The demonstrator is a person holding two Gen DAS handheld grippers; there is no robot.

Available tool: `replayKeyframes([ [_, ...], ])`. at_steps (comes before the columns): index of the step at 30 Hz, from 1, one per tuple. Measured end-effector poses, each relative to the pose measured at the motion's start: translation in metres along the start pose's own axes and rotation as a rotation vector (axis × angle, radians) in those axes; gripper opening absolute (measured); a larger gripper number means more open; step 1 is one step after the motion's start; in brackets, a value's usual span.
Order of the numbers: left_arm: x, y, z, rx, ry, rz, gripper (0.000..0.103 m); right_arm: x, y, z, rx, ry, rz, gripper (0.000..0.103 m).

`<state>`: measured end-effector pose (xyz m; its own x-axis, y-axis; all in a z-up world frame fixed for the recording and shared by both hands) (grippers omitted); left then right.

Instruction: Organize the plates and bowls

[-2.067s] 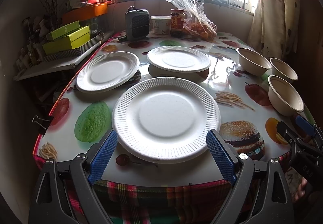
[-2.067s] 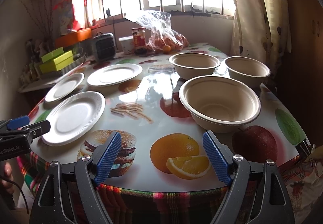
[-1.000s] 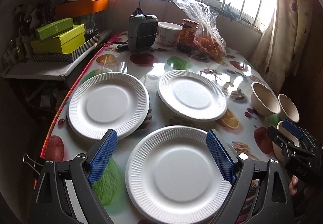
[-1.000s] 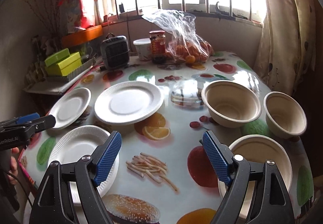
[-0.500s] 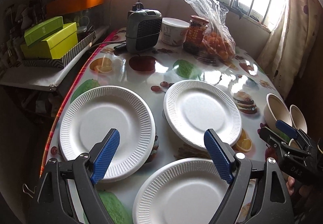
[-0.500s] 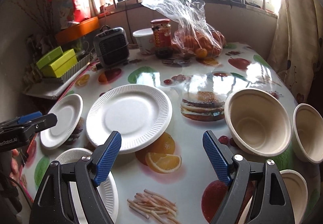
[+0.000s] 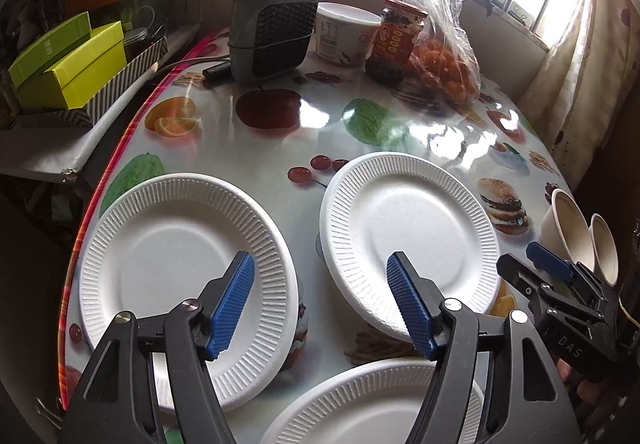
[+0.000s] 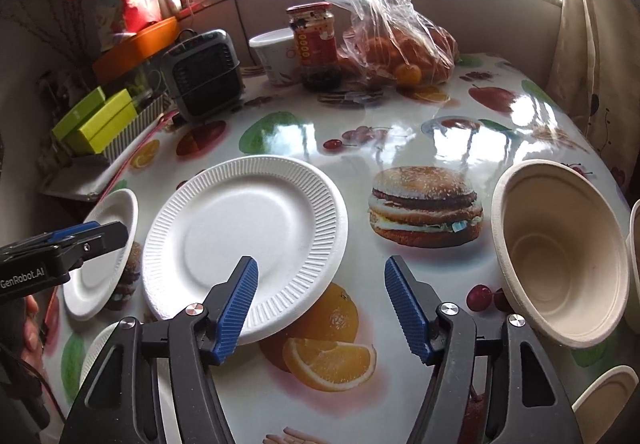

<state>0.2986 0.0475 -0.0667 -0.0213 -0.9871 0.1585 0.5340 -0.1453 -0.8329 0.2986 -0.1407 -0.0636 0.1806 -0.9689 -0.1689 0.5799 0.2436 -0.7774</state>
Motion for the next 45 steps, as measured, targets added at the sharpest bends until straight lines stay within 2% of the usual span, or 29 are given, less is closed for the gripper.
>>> replayKeyframes([
  [2, -0.001, 0.005, 0.001, -0.008, -0.003, 0.002, 0.069, 0.003, 0.004, 0.001, -0.006, 0.009, -0.004, 0.065],
  [5, -0.001, 0.013, 0.001, -0.030, -0.008, -0.008, 0.057, 0.006, 0.011, 0.001, -0.018, 0.022, -0.001, 0.056],
  [10, 0.000, 0.022, 0.000, -0.052, -0.010, -0.008, 0.057, 0.007, 0.019, 0.001, -0.033, 0.031, 0.016, 0.051],
  [14, 0.000, 0.025, 0.003, -0.059, -0.016, -0.010, 0.056, 0.005, 0.024, 0.001, -0.046, 0.042, 0.038, 0.042],
  [18, 0.000, 0.030, 0.003, -0.072, -0.024, -0.020, 0.056, 0.004, 0.027, 0.001, -0.051, 0.044, 0.046, 0.039],
  [19, 0.000, 0.031, 0.003, -0.076, -0.026, -0.021, 0.054, 0.004, 0.028, 0.001, -0.052, 0.047, 0.048, 0.037],
  [21, 0.001, 0.033, 0.001, -0.085, -0.019, -0.025, 0.042, 0.004, 0.029, 0.001, -0.053, 0.050, 0.049, 0.032],
  [24, 0.004, 0.033, 0.001, -0.086, -0.010, -0.023, 0.041, 0.004, 0.030, 0.000, -0.057, 0.053, 0.053, 0.026],
  [30, 0.009, 0.030, 0.004, -0.077, 0.010, -0.027, 0.041, 0.005, 0.030, 0.000, -0.055, 0.057, 0.056, 0.021],
  [37, 0.012, 0.036, 0.003, -0.098, 0.000, -0.038, 0.041, 0.006, 0.031, 0.000, -0.056, 0.066, 0.062, 0.021],
  [40, 0.014, 0.039, 0.001, -0.107, 0.002, -0.043, 0.031, 0.006, 0.031, 0.000, -0.055, 0.066, 0.063, 0.021],
  [45, 0.014, 0.037, 0.001, -0.101, 0.000, -0.038, 0.024, 0.009, 0.029, -0.001, -0.053, 0.078, 0.062, 0.021],
])
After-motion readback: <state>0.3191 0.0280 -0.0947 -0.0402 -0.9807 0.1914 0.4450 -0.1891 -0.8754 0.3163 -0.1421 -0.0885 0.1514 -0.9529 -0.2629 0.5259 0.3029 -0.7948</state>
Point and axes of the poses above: each gripper's, at about its wrist camera, not at the fingertips, and y roughly the way its jaws point, x to its right, z to its top, the point moved 10 cm from there along y, roughly the way its jaws point, and after that the axes turned 2 degrees about -x, right-handed, at the moved point
